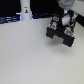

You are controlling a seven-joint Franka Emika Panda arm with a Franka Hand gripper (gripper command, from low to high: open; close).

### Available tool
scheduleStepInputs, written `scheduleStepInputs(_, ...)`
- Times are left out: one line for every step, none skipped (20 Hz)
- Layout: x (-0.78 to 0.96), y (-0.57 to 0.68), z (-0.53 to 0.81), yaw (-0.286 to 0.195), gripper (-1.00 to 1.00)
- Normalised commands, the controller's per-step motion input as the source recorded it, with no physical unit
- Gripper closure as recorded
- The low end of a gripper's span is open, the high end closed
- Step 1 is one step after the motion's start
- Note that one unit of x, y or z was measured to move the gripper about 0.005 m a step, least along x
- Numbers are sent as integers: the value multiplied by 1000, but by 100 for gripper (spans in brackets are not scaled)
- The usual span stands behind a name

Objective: Open the kcup holder, insert the kcup into the holder, and close the kcup holder

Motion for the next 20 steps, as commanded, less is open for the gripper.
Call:
scheduleStepInputs(-137, 313, 93, 104, 100)
scheduleStepInputs(-126, 318, 110, 103, 100)
scheduleStepInputs(-165, 397, 197, 105, 100)
scheduleStepInputs(-156, 255, 121, 103, 100)
scheduleStepInputs(-104, 132, 55, 74, 100)
scheduleStepInputs(-113, 130, 31, 55, 100)
scheduleStepInputs(-110, 153, 25, 58, 100)
scheduleStepInputs(0, -23, 0, 0, 100)
scheduleStepInputs(0, -126, 0, 0, 100)
scheduleStepInputs(-14, -263, -31, 0, 100)
scheduleStepInputs(-66, -317, -17, 0, 100)
scheduleStepInputs(-31, -334, 0, 0, 100)
scheduleStepInputs(0, -357, -3, 0, 100)
scheduleStepInputs(0, -366, 0, 0, 100)
scheduleStepInputs(0, -383, 0, 0, 100)
scheduleStepInputs(0, -366, 0, 0, 100)
scheduleStepInputs(0, -340, 0, 0, 100)
scheduleStepInputs(0, -320, 0, 0, 100)
scheduleStepInputs(0, -271, 0, 0, 100)
scheduleStepInputs(0, -211, 0, 0, 100)
